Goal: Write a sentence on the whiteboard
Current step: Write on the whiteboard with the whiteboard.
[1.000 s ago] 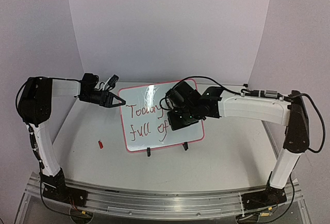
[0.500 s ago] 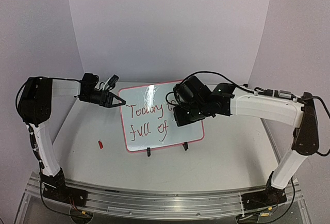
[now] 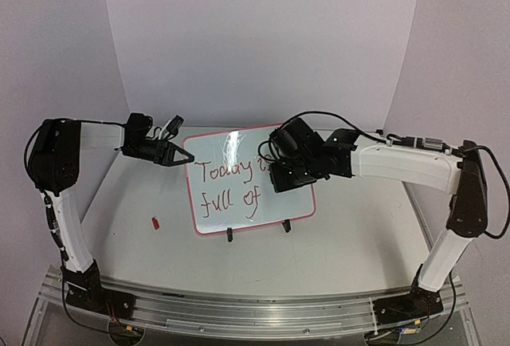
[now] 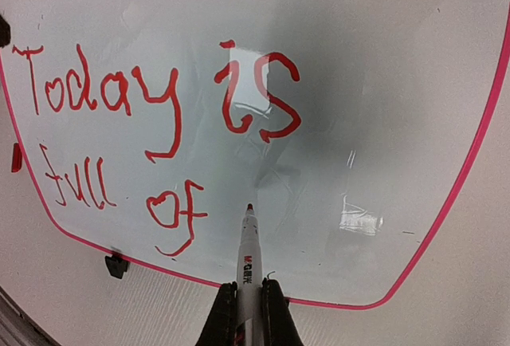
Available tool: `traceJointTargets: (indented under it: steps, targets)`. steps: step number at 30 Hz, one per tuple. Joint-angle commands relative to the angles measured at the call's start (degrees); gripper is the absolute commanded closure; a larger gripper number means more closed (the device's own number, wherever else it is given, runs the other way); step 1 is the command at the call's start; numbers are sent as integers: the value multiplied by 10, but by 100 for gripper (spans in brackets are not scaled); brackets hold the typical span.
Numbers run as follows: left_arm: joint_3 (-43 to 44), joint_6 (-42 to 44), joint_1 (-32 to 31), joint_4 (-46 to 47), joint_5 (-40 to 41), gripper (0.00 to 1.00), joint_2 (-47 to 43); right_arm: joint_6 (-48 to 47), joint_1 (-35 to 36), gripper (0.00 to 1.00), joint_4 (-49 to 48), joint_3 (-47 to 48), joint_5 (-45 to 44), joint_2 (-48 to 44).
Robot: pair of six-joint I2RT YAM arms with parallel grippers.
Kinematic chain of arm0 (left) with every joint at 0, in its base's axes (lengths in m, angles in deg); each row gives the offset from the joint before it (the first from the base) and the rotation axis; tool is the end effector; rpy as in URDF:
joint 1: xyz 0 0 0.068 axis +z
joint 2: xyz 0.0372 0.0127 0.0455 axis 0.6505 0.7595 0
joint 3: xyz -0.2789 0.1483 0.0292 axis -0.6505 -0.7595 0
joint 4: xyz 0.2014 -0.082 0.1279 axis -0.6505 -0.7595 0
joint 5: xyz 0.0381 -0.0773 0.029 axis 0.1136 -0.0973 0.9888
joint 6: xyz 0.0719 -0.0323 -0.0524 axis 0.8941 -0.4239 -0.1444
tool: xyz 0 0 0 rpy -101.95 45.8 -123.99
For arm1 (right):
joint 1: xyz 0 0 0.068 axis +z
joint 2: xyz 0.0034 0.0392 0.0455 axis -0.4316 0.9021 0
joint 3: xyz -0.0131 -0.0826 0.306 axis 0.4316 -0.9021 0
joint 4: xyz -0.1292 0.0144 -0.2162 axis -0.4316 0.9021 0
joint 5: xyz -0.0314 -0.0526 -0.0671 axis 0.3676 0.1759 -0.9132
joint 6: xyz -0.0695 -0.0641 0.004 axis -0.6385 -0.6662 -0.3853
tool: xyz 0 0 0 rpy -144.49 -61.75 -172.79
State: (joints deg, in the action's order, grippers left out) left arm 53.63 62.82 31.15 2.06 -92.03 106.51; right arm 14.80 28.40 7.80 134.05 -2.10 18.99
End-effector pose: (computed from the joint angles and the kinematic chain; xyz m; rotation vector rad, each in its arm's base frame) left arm 0.3904 -0.1495 0.2332 0.9069 1.9034 -1.5976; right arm 0.2713 0.3205 0.2944 -0.4513 2.3142 0.2163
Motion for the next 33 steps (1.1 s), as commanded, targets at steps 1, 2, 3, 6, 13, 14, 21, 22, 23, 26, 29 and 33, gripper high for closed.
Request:
traceJointTargets:
  steps: [1, 2, 3, 6, 13, 14, 21, 22, 23, 26, 29, 33]
  targets:
    - [5, 45, -19, -6, 59, 100, 18, 4, -4, 100, -13, 15, -16, 14]
    - [5, 45, -18, -6, 59, 100, 19, 5, -5, 100, -13, 15, -16, 16]
    - [5, 45, -19, -6, 59, 100, 19, 5, -6, 100, -13, 15, -16, 17]
    - [5, 46, -19, -6, 58, 100, 19, 5, -7, 100, -14, 16, -19, 21]
    - [4, 45, -19, -6, 58, 100, 17, 8, -8, 100, -14, 9, -21, 28]
    - [4, 46, -18, -6, 58, 100, 17, 9, -9, 100, -13, 7, -20, 28]
    - [3, 46, -19, -6, 58, 100, 16, 17, -9, 100, -12, -8, -20, 25]
    - [3, 46, -19, -6, 59, 100, 16, 18, -9, 100, -11, -9, -17, 24]
    - [3, 46, -18, -6, 59, 100, 15, 19, -9, 100, -9, -10, -15, 24]
    - [3, 45, -19, -6, 58, 100, 14, 20, -9, 100, -1, -12, -9, 24]
    - [3, 45, -19, -6, 59, 100, 14, 25, -8, 100, 9, -15, -5, 23]
    - [3, 45, -19, -6, 60, 100, 13, 30, -9, 100, 16, -22, 1, 21]
